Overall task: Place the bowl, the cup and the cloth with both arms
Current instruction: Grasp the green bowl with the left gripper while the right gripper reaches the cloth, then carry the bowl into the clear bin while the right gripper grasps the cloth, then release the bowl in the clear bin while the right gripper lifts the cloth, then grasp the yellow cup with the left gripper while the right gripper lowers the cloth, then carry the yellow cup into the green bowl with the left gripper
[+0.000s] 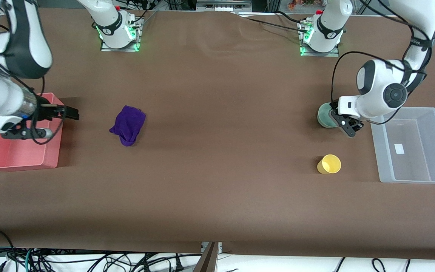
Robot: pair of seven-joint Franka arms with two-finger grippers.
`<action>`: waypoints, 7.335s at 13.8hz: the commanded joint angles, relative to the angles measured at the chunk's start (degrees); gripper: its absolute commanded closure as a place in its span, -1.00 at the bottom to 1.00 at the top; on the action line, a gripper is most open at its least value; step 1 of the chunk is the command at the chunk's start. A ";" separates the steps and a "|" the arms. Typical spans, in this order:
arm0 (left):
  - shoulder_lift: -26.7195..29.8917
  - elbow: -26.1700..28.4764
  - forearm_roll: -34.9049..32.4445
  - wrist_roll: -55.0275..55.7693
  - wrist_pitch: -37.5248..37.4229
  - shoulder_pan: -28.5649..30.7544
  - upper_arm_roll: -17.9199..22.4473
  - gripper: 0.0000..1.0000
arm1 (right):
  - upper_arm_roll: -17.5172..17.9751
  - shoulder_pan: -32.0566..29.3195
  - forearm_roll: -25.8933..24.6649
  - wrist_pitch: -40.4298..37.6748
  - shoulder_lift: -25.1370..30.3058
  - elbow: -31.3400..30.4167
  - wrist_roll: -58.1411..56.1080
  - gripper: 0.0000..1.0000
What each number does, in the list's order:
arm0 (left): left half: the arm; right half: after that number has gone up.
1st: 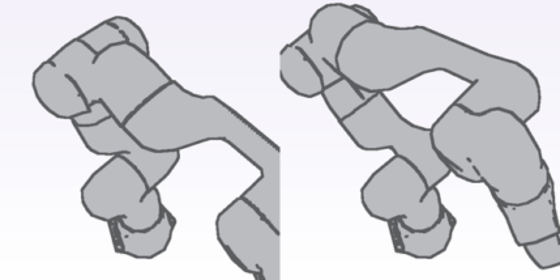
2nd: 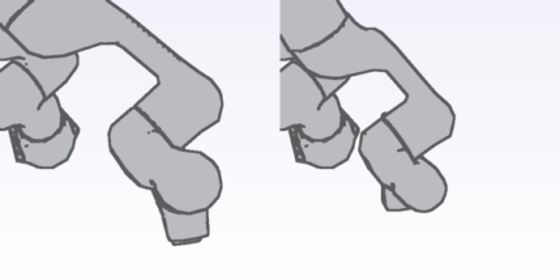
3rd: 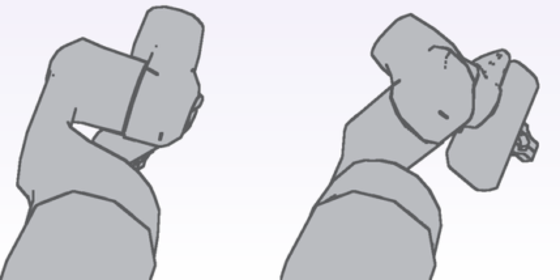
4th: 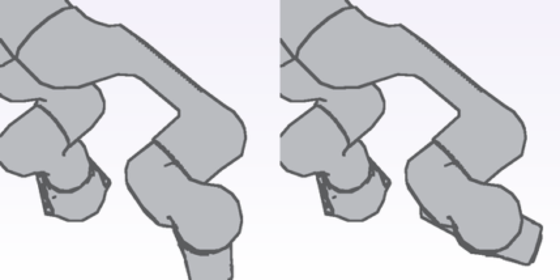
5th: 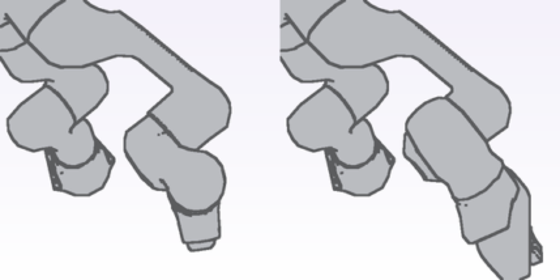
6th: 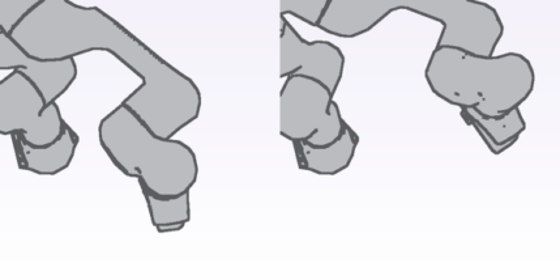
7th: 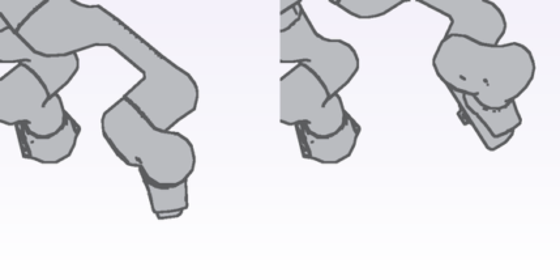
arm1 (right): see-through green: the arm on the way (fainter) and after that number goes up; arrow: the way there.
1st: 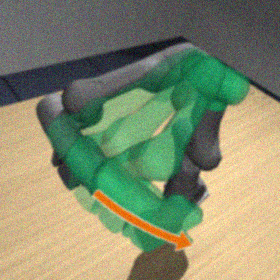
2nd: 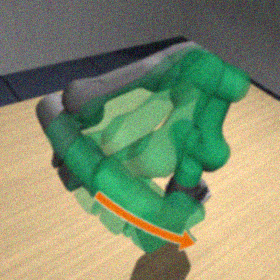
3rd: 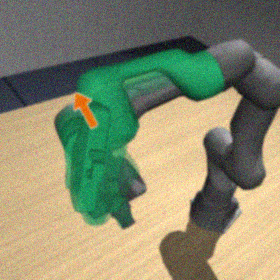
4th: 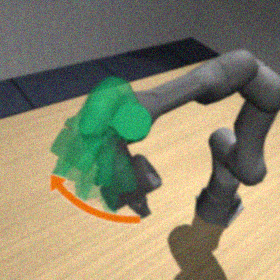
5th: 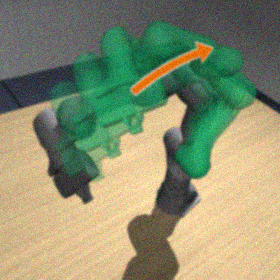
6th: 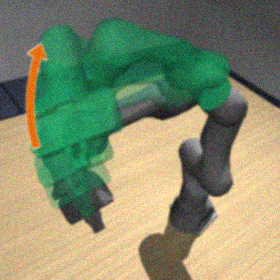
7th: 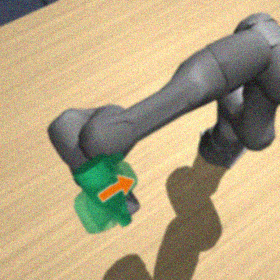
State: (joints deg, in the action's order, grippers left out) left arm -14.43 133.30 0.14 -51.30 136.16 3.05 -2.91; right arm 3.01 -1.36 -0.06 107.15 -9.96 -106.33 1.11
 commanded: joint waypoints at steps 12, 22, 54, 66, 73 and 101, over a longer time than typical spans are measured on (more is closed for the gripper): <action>-4.65 -2.69 -0.66 -13.57 4.73 0.81 -0.34 1.00 | 7.71 0.31 -0.82 25.45 -3.66 -19.78 11.98 -0.99; -7.80 -34.06 -1.88 -15.14 -30.16 8.79 0.36 1.00 | 7.71 1.45 -0.82 35.40 -8.76 -22.52 11.90 -0.99; -19.31 -49.80 -5.85 19.17 -35.36 19.64 -15.29 -1.00 | -15.65 0.57 -0.99 -10.30 -3.58 9.47 -28.25 1.00; -28.19 -47.79 -6.82 40.22 -18.05 11.71 -14.85 -0.52 | -26.83 -4.52 -2.32 2.78 -10.77 8.94 -51.55 1.00; -30.92 -48.49 -7.61 40.66 -17.60 10.75 -14.93 1.00 | -26.65 -4.53 2.60 6.75 -15.71 6.67 -50.60 1.00; -18.88 -37.06 -23.52 3.22 -21.73 33.77 -12.65 1.00 | -23.14 -4.09 3.05 -5.79 -7.28 13.94 -45.76 -0.98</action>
State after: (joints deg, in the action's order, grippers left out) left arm -33.69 95.86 -22.48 -47.52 113.92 36.65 -15.25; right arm -21.59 -5.10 2.35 106.01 -19.12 -95.13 -45.02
